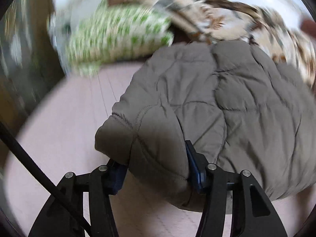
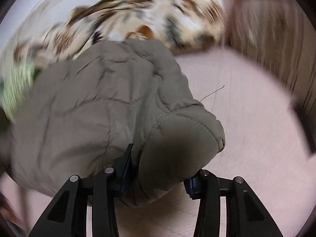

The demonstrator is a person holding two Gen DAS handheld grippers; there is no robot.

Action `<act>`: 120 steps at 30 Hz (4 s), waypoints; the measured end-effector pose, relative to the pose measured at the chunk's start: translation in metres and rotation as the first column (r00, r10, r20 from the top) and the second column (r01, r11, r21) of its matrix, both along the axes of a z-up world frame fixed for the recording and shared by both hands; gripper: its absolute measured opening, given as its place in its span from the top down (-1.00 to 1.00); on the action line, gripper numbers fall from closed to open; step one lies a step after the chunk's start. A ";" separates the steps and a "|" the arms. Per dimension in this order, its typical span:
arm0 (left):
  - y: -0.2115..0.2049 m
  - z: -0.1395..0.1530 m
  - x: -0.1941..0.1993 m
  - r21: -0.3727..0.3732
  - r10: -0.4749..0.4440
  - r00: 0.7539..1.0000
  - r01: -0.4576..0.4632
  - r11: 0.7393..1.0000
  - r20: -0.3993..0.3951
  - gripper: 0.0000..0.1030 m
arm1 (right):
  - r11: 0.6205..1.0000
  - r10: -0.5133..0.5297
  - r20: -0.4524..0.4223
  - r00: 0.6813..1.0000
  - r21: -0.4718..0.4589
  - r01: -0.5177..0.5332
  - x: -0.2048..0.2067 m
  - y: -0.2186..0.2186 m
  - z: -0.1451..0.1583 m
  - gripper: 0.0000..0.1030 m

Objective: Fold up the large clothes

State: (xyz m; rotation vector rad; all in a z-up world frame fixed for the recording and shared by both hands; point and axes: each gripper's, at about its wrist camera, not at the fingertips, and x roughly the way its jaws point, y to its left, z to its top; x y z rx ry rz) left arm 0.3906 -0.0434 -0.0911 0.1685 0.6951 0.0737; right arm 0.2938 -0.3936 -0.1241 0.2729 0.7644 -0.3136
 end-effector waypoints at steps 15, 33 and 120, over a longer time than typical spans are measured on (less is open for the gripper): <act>0.001 0.029 -0.035 0.065 -0.023 0.996 0.018 0.998 0.086 -0.01 | 0.912 0.073 0.016 0.997 -0.405 -0.061 -0.024 0.040 0.032 0.14; 0.052 0.000 -0.179 0.012 -0.034 0.999 0.033 0.999 0.020 -0.01 | 0.943 0.151 0.009 0.988 -0.301 -0.142 -0.162 0.066 0.015 0.14; -0.024 0.009 -0.276 -0.090 -0.177 0.979 0.186 0.978 0.104 -0.85 | 0.948 0.313 0.255 0.915 -0.144 -0.284 -0.236 0.138 0.028 -0.64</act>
